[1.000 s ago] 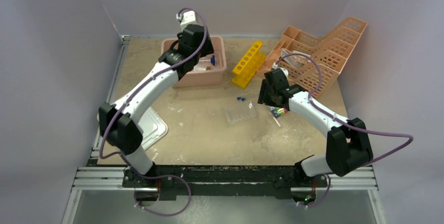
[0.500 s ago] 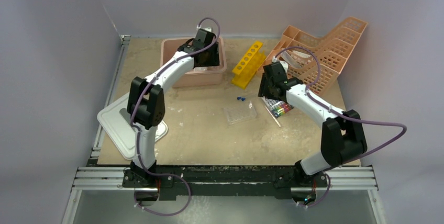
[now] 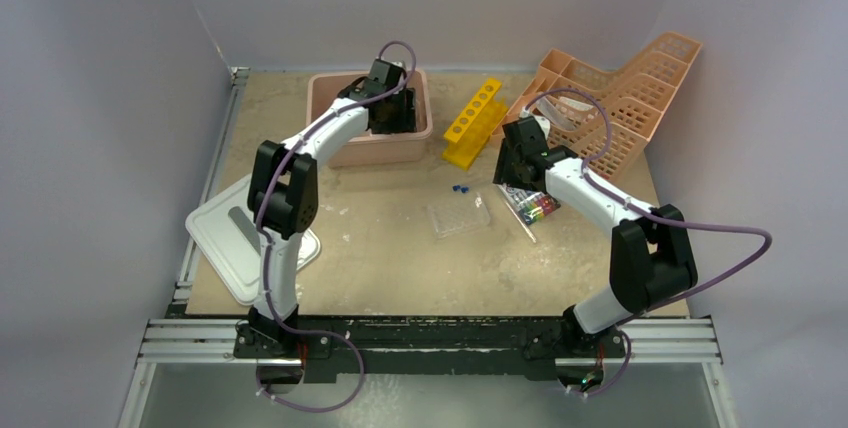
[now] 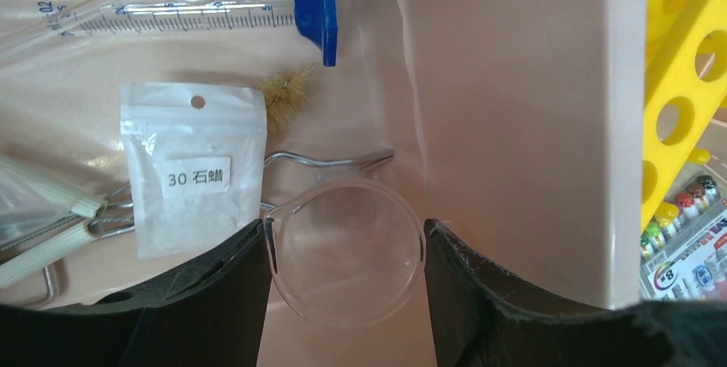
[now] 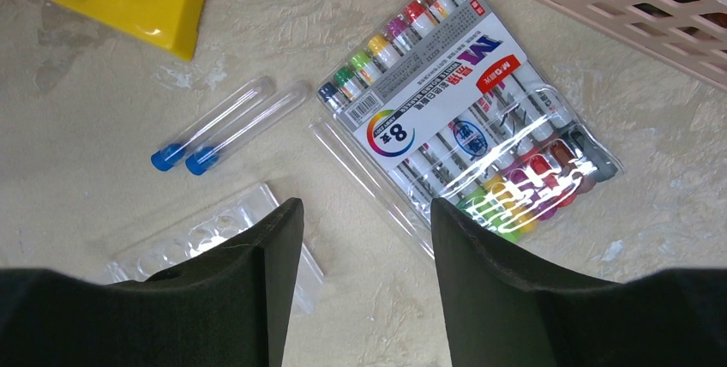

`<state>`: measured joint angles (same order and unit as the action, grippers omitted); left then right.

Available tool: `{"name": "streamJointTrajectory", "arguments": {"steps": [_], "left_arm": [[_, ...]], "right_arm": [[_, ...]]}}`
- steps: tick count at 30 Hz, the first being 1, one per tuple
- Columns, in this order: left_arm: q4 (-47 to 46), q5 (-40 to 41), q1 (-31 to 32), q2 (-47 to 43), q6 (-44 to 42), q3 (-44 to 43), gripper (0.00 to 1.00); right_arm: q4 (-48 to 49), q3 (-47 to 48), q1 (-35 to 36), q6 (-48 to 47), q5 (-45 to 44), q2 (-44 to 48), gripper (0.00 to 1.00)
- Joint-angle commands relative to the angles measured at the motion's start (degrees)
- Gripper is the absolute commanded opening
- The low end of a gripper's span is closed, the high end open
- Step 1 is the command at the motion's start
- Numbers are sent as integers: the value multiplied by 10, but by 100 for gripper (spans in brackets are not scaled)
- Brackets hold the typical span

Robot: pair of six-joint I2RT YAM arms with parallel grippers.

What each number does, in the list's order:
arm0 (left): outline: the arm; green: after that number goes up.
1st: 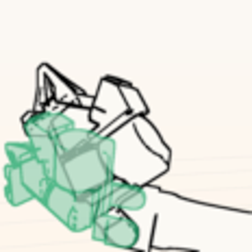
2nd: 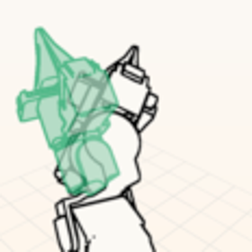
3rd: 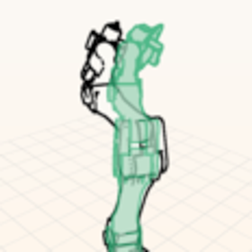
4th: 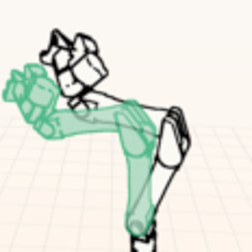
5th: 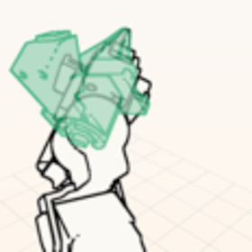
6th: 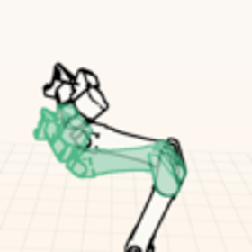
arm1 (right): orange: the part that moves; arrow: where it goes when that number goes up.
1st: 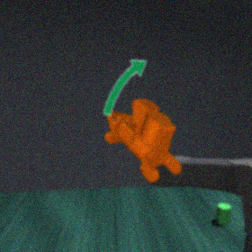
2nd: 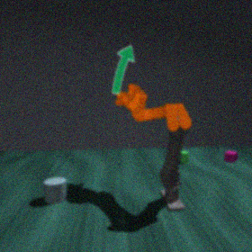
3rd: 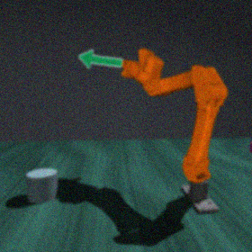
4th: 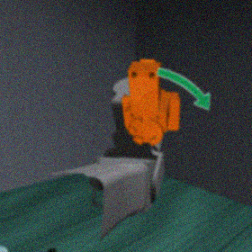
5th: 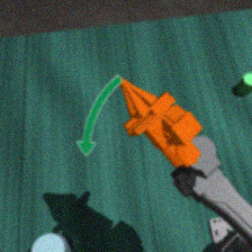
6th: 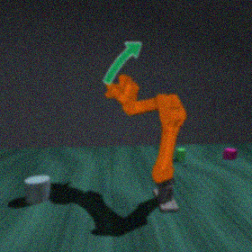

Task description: Organize the chemistry lab equipment

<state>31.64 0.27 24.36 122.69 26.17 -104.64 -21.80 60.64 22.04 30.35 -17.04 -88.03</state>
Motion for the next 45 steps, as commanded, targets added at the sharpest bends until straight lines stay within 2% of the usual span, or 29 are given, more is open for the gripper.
{"name": "streamJointTrajectory", "arguments": {"steps": [1, 5, 12, 17, 22, 38, 45], "left_arm": [[-30, 47, -1, 5, -25, 7, 31], [-51, 57, 0, 2, -29, 28, 33], [-74, 4, 2, -19, -27, 51, 50], [-77, 2, 2, -48, -27, 57, 62], [-83, -20, 2, -78, -27, 58, 69], [-53, 20, 0, -166, -41, 45, 77], [-83, 29, 0, -261, -42, 109, 77]], "right_arm": [[5, 25, -3, -7, -11, 5, 59], [4, 25, -3, -6, -10, 7, 59], [2, 22, -3, 0, -8, 13, 59], [1, 19, -3, 6, -6, 18, 59], [2, 18, -3, 10, -3, 21, 59], [3, 17, -3, 6, 0, 44, 59], [6, 24, -3, -8, 28, 35, 59]]}}
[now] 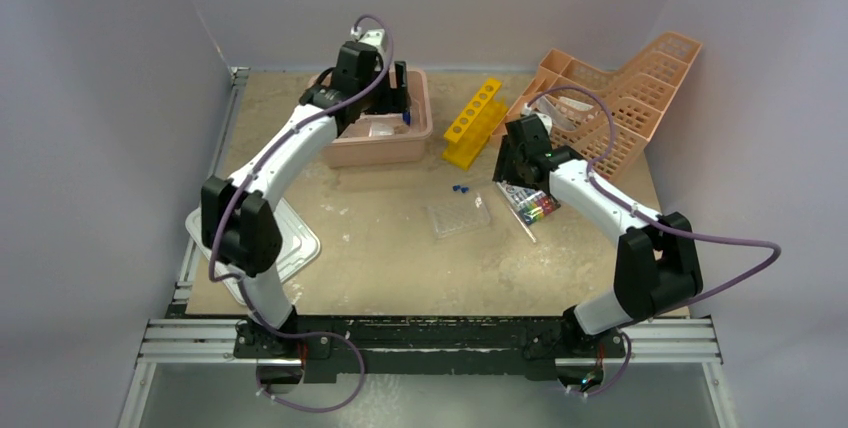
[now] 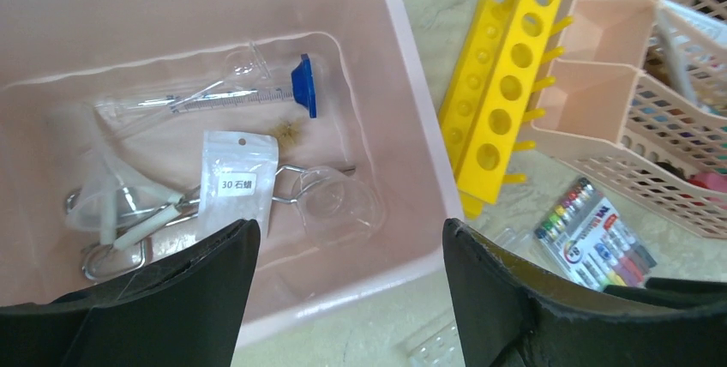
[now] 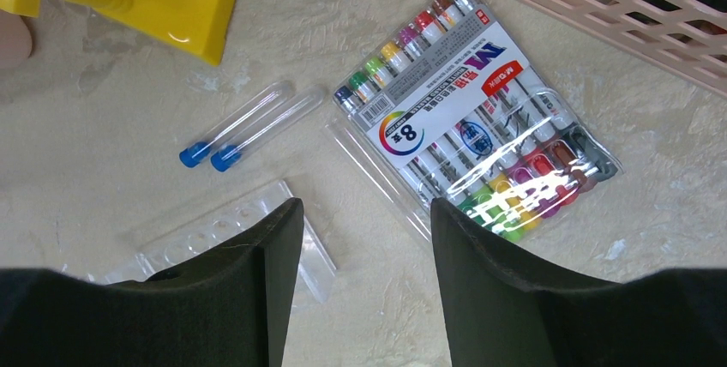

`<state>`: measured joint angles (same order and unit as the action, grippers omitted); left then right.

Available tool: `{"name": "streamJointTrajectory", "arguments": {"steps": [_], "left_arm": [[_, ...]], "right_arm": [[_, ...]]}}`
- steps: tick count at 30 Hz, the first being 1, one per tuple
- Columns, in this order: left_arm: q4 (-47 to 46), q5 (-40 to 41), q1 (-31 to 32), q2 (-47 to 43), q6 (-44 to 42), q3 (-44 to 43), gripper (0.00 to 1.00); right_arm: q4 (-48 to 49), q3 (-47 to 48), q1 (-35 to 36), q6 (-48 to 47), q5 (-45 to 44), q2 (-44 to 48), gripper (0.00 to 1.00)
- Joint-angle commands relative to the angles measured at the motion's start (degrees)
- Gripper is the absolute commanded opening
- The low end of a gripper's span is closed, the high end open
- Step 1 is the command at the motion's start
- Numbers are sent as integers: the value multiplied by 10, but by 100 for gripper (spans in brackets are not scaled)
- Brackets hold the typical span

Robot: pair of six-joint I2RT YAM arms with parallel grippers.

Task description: Organize the chemistry lab equipment

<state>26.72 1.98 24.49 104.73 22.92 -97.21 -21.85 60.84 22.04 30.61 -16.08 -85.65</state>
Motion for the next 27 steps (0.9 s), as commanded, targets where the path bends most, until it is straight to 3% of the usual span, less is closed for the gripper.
{"name": "streamJointTrajectory", "arguments": {"steps": [1, 8, 13, 17, 27], "left_arm": [[-46, 7, -1, -101, -9, 56, 77], [-133, -17, -1, -235, 16, 231, 75], [-211, -60, 4, -327, 91, 383, 73], [-216, -49, 14, -344, 113, 435, 70], [-232, -27, 32, -324, 129, 488, 63]], "right_arm": [[7, 24, -3, -10, 22, 8, 59], [14, 48, -3, 11, 38, -33, 58], [21, 50, -2, 38, 59, -70, 55], [19, 55, 0, 43, 69, -86, 45], [-28, 73, 16, 26, 55, -135, 38]]}}
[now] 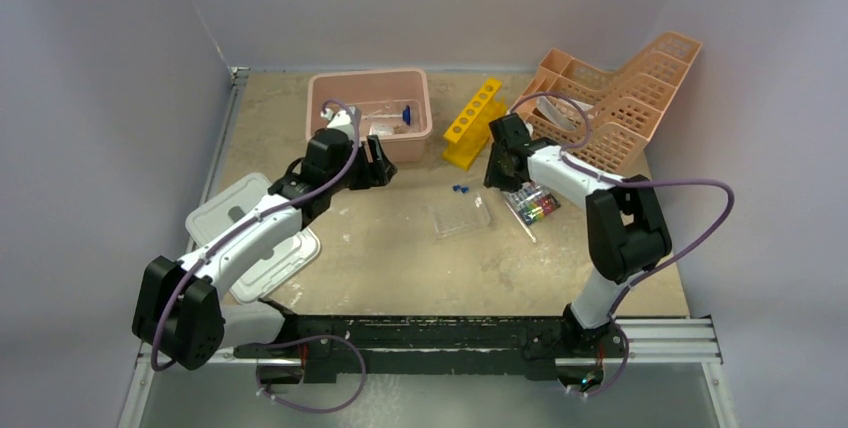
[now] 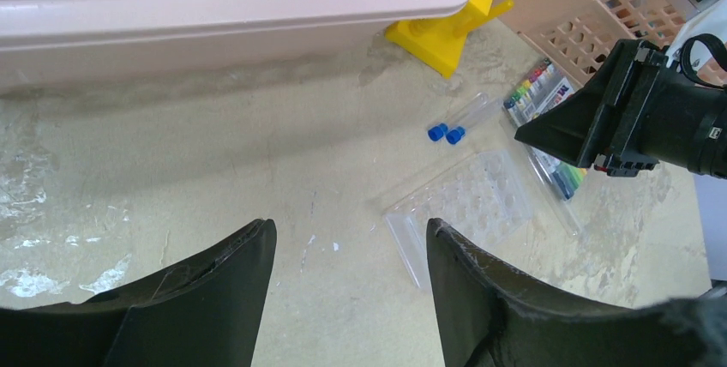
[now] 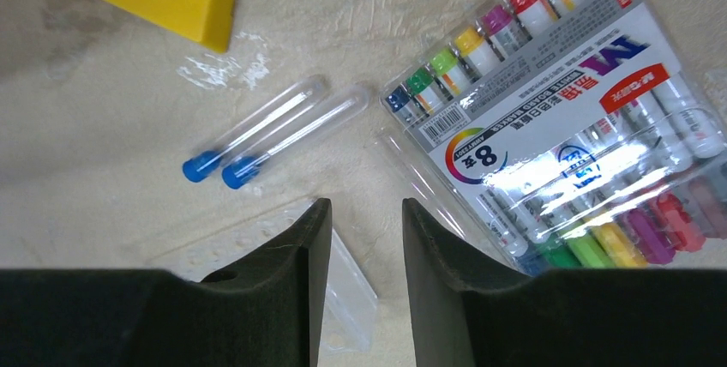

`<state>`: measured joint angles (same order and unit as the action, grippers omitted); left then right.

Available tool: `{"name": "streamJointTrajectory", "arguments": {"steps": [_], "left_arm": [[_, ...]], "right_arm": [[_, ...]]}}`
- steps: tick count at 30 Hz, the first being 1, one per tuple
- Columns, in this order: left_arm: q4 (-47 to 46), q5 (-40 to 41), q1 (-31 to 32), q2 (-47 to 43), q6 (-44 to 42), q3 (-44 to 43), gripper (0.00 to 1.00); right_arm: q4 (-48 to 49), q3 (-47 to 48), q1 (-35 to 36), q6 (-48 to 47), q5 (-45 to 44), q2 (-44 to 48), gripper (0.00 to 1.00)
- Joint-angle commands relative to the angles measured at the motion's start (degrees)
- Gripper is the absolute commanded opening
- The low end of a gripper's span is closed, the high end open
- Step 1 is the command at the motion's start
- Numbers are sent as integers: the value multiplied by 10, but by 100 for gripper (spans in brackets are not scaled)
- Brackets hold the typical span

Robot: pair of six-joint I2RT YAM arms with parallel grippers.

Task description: Organize the chemistry lab equipment

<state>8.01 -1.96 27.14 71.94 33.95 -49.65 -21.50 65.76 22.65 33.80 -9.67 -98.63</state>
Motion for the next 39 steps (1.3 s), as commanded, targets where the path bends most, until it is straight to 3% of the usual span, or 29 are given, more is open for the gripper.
{"name": "streamJointTrajectory", "arguments": {"steps": [1, 14, 23, 27, 32, 39], "left_arm": [[-48, 15, 7, 7, 21, 17, 63], [-61, 35, 21, 29, 44, 48, 57], [-54, 47, 26, 24, 45, 50, 57], [-53, 51, 28, 22, 45, 50, 57], [-49, 52, 31, 22, 45, 51, 57], [-47, 45, 34, 26, 45, 51, 57]], "right_arm": [[-32, 23, 13, -11, -8, -7, 37], [-31, 27, 65, -67, 90, -17, 37], [-68, 75, 65, -17, -20, -19, 44], [-79, 96, 64, 52, -63, -33, 48], [-96, 111, 65, 126, -109, -69, 46], [-47, 111, 65, 145, -133, -90, 41]]}}
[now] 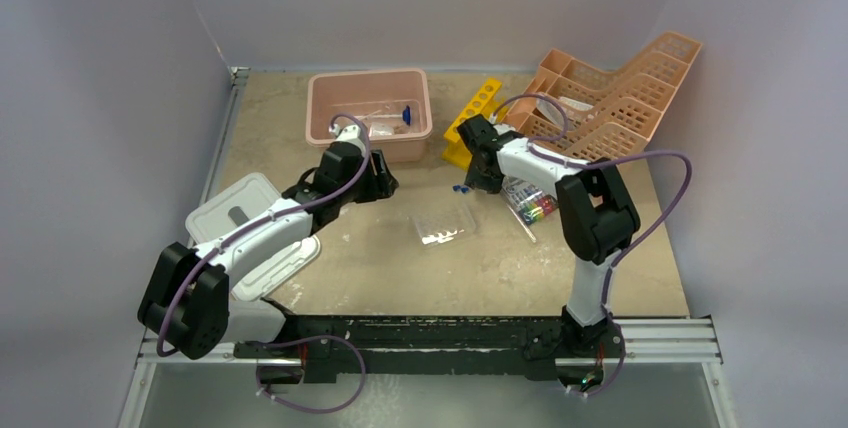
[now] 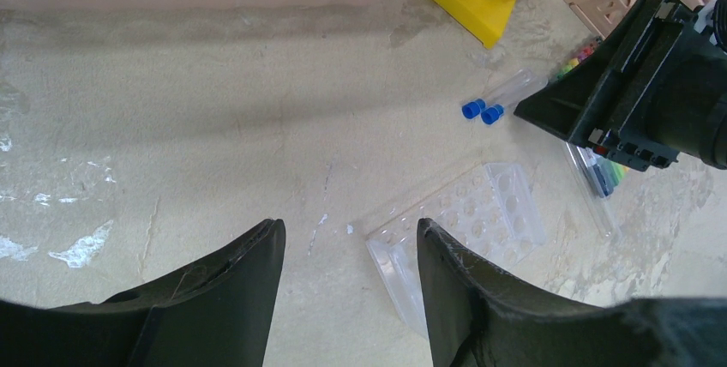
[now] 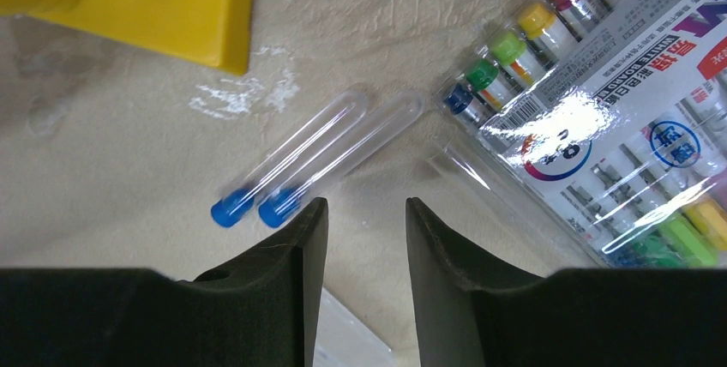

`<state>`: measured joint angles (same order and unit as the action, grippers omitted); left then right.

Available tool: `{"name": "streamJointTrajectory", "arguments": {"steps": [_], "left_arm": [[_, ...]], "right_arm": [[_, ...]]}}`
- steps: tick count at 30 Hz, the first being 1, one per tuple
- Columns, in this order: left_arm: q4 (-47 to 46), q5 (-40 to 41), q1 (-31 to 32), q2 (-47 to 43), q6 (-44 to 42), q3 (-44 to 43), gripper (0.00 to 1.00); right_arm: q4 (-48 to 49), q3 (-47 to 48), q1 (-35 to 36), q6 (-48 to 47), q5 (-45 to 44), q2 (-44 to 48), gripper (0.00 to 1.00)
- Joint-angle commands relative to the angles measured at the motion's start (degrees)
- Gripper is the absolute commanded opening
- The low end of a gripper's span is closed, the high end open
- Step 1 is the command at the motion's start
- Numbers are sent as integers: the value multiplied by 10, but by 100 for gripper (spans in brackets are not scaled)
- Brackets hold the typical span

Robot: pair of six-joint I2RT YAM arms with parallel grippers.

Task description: Organize the chemistry lab equipment

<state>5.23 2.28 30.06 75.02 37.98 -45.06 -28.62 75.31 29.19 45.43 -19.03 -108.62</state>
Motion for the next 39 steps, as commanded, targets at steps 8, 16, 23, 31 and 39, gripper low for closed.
{"name": "streamJointTrajectory", "arguments": {"steps": [8, 16, 23, 31, 39], "left_arm": [[-17, -9, 6, 2, -3, -2, 57], [-11, -11, 6, 10, -11, -10, 57], [-12, -10, 6, 13, -11, -11, 57], [-13, -8, 6, 15, -5, -11, 57], [-13, 1, 10, 11, -1, -13, 57]], "right_arm": [[59, -5, -1, 30, -31, 19, 43], [38, 17, 0, 40, -39, -13, 41], [31, 16, -1, 46, -41, -20, 38], [35, 20, 0, 53, -29, -34, 34], [22, 21, -5, 78, -40, -35, 21]]}}
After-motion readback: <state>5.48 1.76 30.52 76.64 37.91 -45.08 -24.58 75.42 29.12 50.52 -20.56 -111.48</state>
